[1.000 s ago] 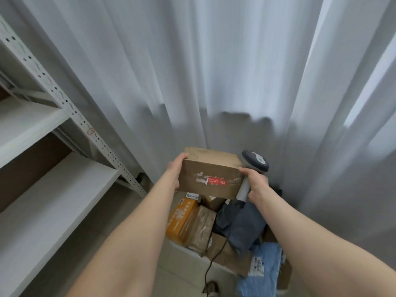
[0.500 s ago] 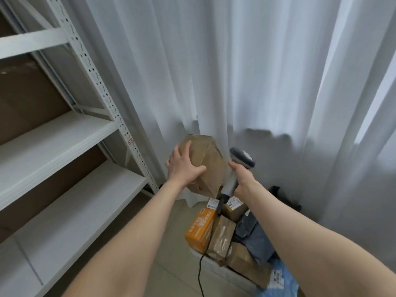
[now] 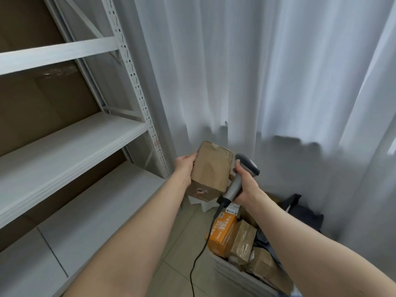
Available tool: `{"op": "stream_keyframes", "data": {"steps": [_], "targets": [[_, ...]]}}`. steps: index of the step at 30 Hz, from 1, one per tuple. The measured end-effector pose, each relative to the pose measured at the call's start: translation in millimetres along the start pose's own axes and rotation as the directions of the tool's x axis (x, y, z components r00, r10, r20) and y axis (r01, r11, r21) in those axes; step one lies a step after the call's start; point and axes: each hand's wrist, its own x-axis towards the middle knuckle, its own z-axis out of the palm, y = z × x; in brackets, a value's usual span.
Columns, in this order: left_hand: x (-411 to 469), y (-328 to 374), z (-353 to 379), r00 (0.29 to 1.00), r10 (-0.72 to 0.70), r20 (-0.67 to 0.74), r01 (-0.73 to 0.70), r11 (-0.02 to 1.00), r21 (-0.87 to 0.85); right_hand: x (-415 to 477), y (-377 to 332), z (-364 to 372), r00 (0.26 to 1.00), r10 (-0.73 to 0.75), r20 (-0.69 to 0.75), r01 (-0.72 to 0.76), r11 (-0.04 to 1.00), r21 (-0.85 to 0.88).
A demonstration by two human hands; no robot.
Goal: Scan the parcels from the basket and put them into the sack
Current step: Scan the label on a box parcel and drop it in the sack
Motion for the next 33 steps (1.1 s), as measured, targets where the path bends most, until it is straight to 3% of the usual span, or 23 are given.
{"op": "stream_keyframes", "data": {"steps": [3, 5, 7, 9, 11, 14, 18, 23, 28, 29, 31, 33], "targets": [[-0.2, -4.1, -18.6, 0.987, -0.152, 0.06, 0.152, 0.988, -0.008, -1.2, 5.2, 9.5, 0.995, -0.093, -0.03, 0.091, 0.994, -0.063], [-2.8, -5.0, -26.1, 0.945, -0.263, 0.195, 0.273, 0.962, -0.026, -4.1, 8.0, 16.3, 0.992, -0.124, -0.008, 0.123, 0.989, -0.083], [-4.1, -8.1, -29.4, 0.897, -0.304, 0.32, 0.345, 0.935, -0.081, -4.8, 8.4, 22.7, 0.988, -0.153, -0.003, 0.152, 0.984, -0.091], [-2.7, -16.2, -34.3, 0.882, -0.315, 0.351, 0.377, 0.918, -0.125, -4.7, 7.2, 29.6, 0.98, -0.197, -0.019, 0.192, 0.972, -0.137], [-1.1, -22.7, -39.3, 0.915, -0.274, 0.295, 0.323, 0.937, -0.132, -4.9, 5.0, 34.1, 0.977, -0.21, -0.024, 0.202, 0.962, -0.185], [1.2, -21.9, -43.7, 0.959, -0.153, 0.24, 0.159, 0.987, -0.008, -7.2, -0.2, 36.5, 0.982, -0.184, -0.031, 0.174, 0.964, -0.199], [3.1, -12.8, -45.1, 0.958, -0.002, 0.287, 0.005, 1.0, -0.009, -12.9, -9.3, 30.4, 0.993, -0.112, -0.04, 0.109, 0.991, -0.072], [5.0, -7.8, -39.0, 0.981, 0.074, 0.177, -0.044, 0.985, -0.166, -12.8, -21.2, 21.9, 0.993, -0.066, -0.095, 0.062, 0.997, -0.039], [2.2, -8.2, -20.9, 0.958, 0.261, 0.117, -0.26, 0.965, -0.023, -19.1, -29.6, 18.8, 0.996, -0.019, -0.087, 0.006, 0.989, -0.151], [0.1, -7.1, -17.7, 0.966, 0.239, 0.097, -0.239, 0.971, -0.011, -19.7, -31.0, 16.9, 0.995, -0.026, -0.099, 0.008, 0.984, -0.176], [-2.8, -5.4, -15.6, 0.994, 0.042, 0.099, -0.03, 0.992, -0.123, -21.8, -35.1, 13.3, 0.994, -0.034, -0.103, 0.012, 0.977, -0.212], [-6.5, -5.5, -19.1, 0.945, -0.164, 0.283, 0.236, 0.941, -0.242, -24.2, -39.5, 10.8, 0.996, -0.033, -0.082, 0.014, 0.975, -0.22]]}}
